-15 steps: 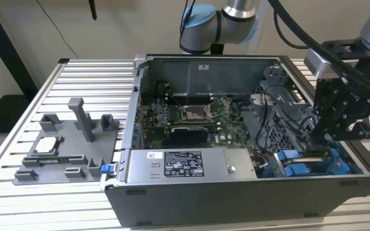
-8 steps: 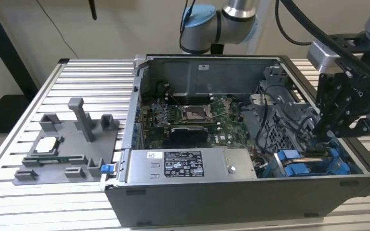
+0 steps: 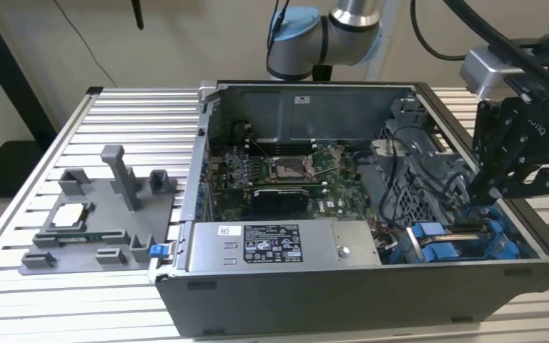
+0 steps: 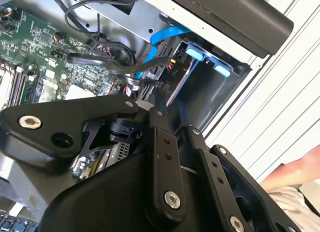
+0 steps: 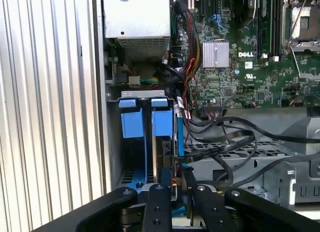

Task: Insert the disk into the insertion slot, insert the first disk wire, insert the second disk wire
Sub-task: 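Insert the second disk wire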

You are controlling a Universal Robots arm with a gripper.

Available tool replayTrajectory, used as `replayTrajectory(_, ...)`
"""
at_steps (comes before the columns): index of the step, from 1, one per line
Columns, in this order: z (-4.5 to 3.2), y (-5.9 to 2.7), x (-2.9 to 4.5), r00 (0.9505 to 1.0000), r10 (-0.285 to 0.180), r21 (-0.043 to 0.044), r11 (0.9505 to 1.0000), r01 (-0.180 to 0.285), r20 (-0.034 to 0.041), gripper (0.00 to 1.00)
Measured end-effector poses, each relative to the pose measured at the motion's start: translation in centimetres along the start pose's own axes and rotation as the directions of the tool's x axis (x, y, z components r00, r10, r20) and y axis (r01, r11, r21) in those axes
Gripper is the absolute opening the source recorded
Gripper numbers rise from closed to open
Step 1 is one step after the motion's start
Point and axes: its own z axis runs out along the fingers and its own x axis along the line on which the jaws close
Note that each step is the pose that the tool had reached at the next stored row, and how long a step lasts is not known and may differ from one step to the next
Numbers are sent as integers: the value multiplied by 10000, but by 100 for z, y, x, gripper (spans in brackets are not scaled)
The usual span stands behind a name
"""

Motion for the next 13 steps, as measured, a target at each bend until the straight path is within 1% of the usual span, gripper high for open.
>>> replayTrajectory(5,-43,-1,-2,10000,0,0,10000,0,1,100)
replayTrajectory(13,-54,-1,-2,10000,0,0,10000,0,-1,100)
